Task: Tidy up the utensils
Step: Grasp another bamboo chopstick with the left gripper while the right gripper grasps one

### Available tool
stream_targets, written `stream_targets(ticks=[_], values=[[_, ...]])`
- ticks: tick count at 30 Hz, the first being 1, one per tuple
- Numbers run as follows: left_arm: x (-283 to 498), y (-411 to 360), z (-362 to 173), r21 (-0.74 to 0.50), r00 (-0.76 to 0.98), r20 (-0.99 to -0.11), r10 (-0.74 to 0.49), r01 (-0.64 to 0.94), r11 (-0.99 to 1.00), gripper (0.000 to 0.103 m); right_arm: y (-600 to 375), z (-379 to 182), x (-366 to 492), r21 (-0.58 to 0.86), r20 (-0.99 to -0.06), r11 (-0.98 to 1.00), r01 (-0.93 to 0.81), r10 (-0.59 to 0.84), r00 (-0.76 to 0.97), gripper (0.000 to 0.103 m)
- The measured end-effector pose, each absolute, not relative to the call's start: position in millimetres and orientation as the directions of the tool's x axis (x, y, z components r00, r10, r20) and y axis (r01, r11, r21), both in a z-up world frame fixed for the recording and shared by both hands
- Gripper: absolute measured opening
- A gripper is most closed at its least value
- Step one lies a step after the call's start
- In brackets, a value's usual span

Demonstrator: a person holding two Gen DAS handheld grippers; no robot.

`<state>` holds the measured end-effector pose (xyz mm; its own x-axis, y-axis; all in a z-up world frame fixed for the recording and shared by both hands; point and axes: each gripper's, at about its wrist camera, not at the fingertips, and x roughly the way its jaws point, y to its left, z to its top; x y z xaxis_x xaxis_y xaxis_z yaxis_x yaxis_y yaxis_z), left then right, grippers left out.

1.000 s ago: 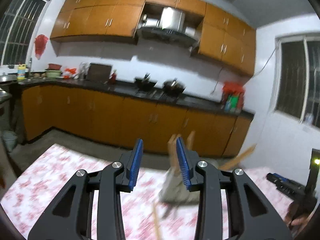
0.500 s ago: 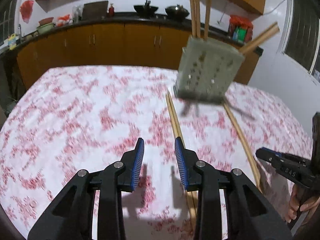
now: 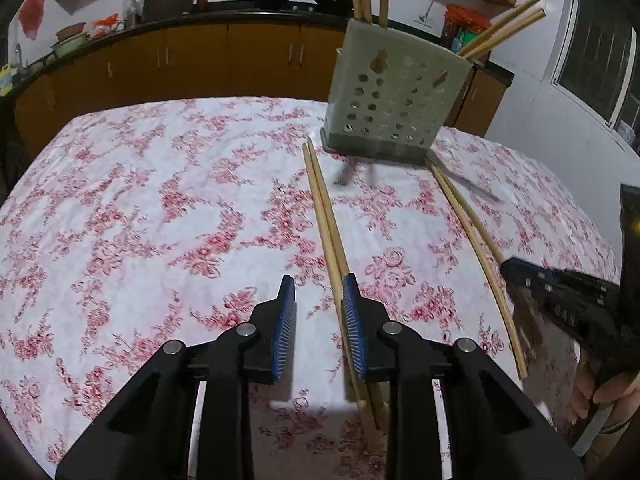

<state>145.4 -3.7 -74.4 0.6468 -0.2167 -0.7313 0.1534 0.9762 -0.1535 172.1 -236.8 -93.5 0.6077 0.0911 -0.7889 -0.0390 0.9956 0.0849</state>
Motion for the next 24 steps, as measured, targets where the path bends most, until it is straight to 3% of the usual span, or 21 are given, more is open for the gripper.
stream_targets(ticks=[20, 24], values=[[148, -22, -88, -0.069, 0.61, -0.774, -0.17, 0.186, 0.98, 0.017, -260, -95, 174, 0.067, -0.787, 0.998, 0.015, 0.044, 0.615, 0.011], [152, -18, -88, -0.076, 0.61, -0.775, -0.164, 0.168, 0.983, 0.008, -251, -96, 172, 0.084, -0.783, 0.996, -0.02, 0.078, 0.617, 0.012]])
